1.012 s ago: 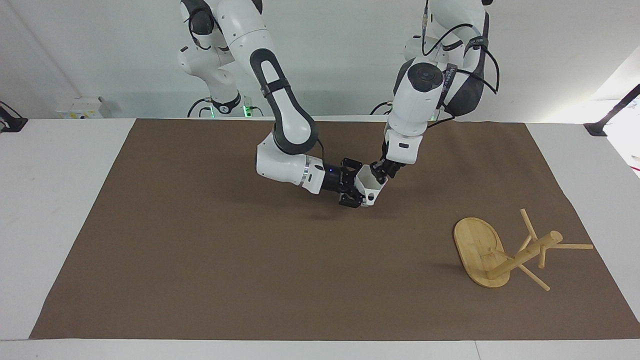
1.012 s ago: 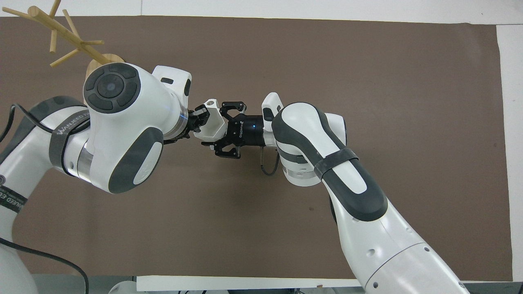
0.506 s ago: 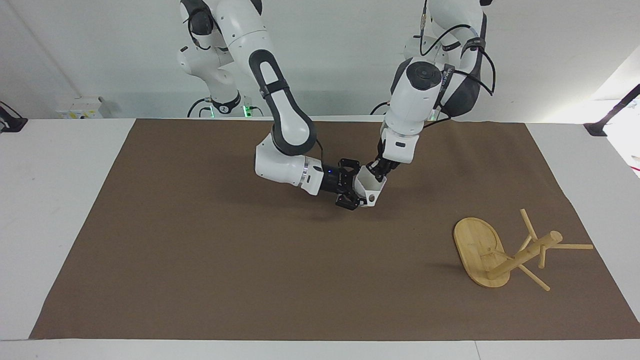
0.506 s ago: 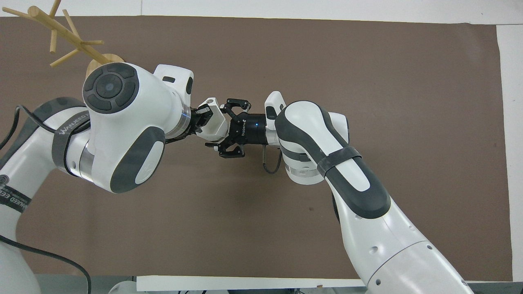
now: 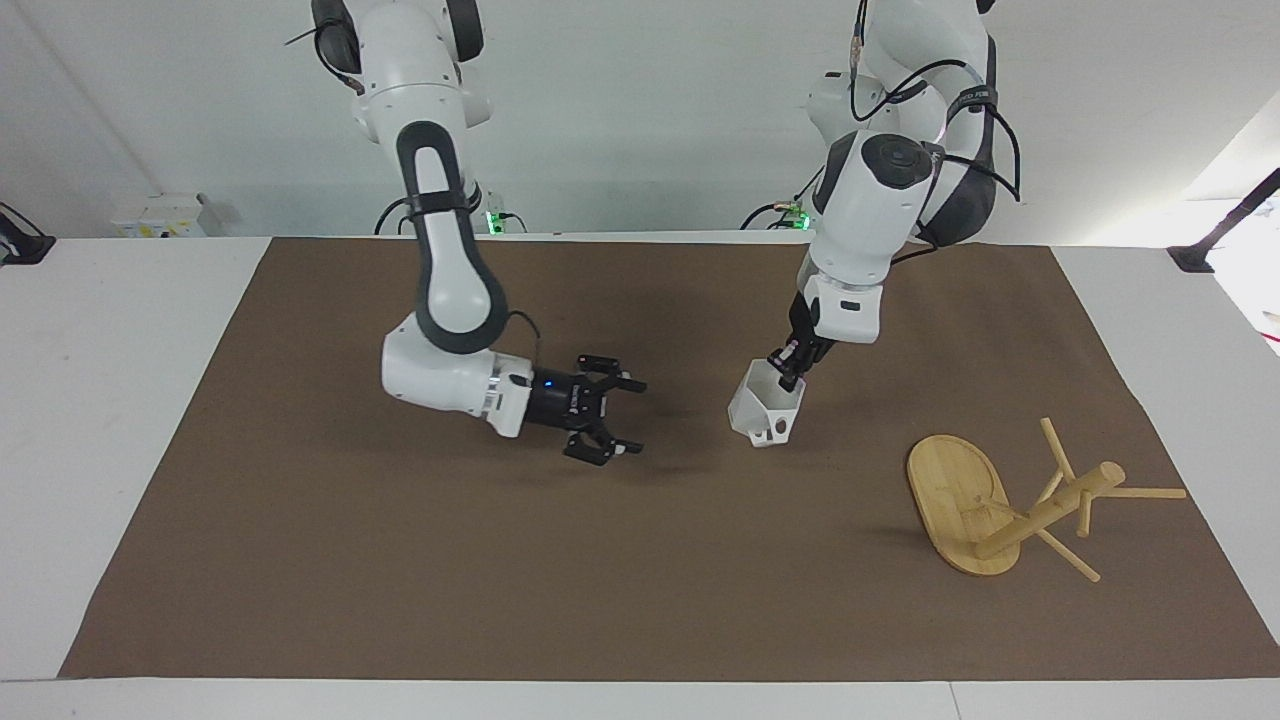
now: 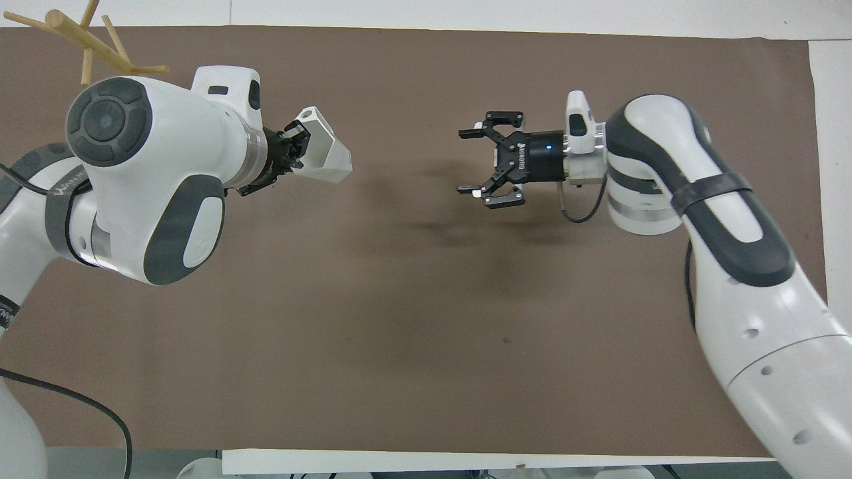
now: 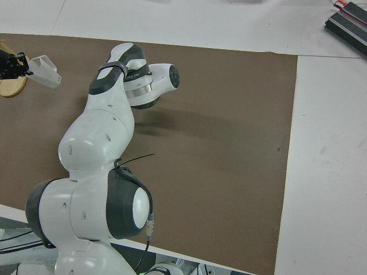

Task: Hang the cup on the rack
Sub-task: 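Carry the mug to the rack with the left gripper while the right gripper withdraws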

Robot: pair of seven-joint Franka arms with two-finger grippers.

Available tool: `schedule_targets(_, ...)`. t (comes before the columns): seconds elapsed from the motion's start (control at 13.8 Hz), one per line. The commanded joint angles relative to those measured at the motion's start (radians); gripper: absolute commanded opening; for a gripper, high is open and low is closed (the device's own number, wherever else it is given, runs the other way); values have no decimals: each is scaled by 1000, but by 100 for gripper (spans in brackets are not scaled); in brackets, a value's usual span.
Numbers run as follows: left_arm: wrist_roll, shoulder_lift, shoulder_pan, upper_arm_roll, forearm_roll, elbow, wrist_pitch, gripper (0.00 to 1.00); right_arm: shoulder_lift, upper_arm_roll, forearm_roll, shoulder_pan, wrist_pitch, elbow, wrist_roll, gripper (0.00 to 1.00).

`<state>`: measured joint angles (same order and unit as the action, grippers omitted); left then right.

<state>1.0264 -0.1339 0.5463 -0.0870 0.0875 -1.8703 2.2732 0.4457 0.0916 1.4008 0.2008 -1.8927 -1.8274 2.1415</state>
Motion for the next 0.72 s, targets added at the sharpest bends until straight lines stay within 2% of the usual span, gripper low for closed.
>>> schedule_targets(0.0, 24, 8, -20, 1, -2, -126, 318, 0, -5, -15, -208, -162, 140, 52, -49, 100)
schedule_targets(0.14, 24, 25, -54, 0, -2, -264, 609, 0, -28, -12, -409, -257, 178, 106, -127, 100)
schedule_targets(0.36, 34, 31, -130, 4, 0, -427, 1027, 0, -157, -12, -697, -303, 170, 143, -282, 100)
schedule_targets(0.43, 34, 34, -141, 4, 1, -464, 1105, 0, -206, -13, -817, -297, 170, 146, -355, 100)
schedule_targets(0.51, 34, 63, -150, 1, 2, -562, 1199, 0, -253, -21, -935, -293, 178, 148, -452, 100)
schedule_targets(0.58, 25, 79, -176, 3, 2, -608, 1236, 0, -286, -24, -988, -293, 184, 149, -548, 100)
schedule_targets(0.65, 23, 74, -187, 4, 0, -604, 1227, 0, -309, -24, -1002, -293, 202, 157, -631, 100)
